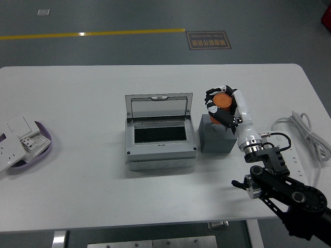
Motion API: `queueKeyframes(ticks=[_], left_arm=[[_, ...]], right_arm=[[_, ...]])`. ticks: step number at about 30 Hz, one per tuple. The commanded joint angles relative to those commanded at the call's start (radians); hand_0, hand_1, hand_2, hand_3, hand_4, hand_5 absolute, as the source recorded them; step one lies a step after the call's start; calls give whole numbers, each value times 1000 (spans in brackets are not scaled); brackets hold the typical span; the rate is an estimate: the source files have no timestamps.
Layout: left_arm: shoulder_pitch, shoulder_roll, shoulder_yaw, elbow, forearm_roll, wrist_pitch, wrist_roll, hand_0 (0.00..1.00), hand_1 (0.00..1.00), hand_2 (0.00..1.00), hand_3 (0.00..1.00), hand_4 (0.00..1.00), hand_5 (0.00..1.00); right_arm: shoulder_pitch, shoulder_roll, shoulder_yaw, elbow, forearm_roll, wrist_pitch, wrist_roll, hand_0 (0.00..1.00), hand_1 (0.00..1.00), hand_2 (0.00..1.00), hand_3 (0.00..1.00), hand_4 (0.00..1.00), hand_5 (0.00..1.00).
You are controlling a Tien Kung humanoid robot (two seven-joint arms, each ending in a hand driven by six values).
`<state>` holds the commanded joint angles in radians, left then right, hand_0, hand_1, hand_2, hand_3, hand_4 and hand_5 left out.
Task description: Pick up the cylinder from the cube,place it in the box,flap close box
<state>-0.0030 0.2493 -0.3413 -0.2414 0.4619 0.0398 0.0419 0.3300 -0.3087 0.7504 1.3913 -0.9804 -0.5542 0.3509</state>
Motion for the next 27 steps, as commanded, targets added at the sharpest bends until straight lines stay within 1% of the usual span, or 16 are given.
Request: queueKeyframes(ticks=[2, 5, 6, 9, 11, 12, 14, 17, 18, 19, 23, 24, 27], left_arm=[[0, 0, 1, 0, -1, 0, 0, 593, 627, 618, 635, 689, 217], [1, -1, 3, 0, -3, 0, 1, 593, 627, 618, 635, 689, 217], [1, -1, 4, 1, -3, 0, 1, 592, 627, 618, 635, 689, 216], [1, -1, 7, 1, -5, 0, 1, 592, 627, 618, 635, 689, 216], [1, -1, 8, 1, -7, 0, 1, 592, 627, 618, 635, 689, 216], [0, 0, 9, 1, -7, 0, 1, 593, 626, 619, 635, 688, 216], [-1, 0, 11, 1, -8, 0, 1, 593, 626, 619, 635, 688, 216], [-1, 1, 13, 1, -8, 0, 1, 593, 626, 619, 635, 688, 216], [-2, 1, 14, 1, -9, 0, 2, 592, 626, 619, 635, 688, 218], [-2, 1, 15, 1, -9, 0, 2, 592, 626, 619, 635, 688, 218], [-3, 2, 19, 1, -12, 0, 2, 592, 626, 619, 635, 688, 218], [-3, 2, 19, 1, -12, 0, 2, 592, 626, 619, 635, 688, 219], [-3, 2, 22, 1, -14, 0, 3, 592, 626, 619, 635, 688, 219]], right_arm=[[3, -2, -6, 23, -39, 5, -28, 312, 310, 265, 221, 2, 2], [18, -3, -25, 87, -152, 30, -115, 312, 310, 265, 221, 2, 2], [27, -3, -34, 107, -188, 44, -145, 185, 235, 230, 200, 2, 2], [62, 1, -62, 166, -300, 94, -245, 185, 235, 230, 200, 2, 2], [98, 8, -93, 195, -375, 132, -315, 185, 235, 230, 200, 2, 2], [115, 12, -108, 205, -417, 148, -352, 44, 162, 203, 185, 2, 2], [148, 24, -135, 218, -495, 173, -419, 44, 162, 203, 185, 2, 2], [192, 45, -173, 223, -609, 214, -515, 44, 162, 203, 185, 2, 2], [206, 52, -187, 220, -651, 231, -550, 12, 150, 203, 183, 2, 2], [215, 57, -196, 217, -684, 243, -577, 12, 150, 203, 183, 2, 2], [262, 79, -245, 180, -831, 297, -698, 12, 150, 203, 183, 2, 2], [268, 82, -252, 172, -859, 306, -722, 34, 178, 225, 211, 2, 2], [288, 90, -277, 144, -935, 323, -788, 34, 178, 225, 211, 2, 2]])
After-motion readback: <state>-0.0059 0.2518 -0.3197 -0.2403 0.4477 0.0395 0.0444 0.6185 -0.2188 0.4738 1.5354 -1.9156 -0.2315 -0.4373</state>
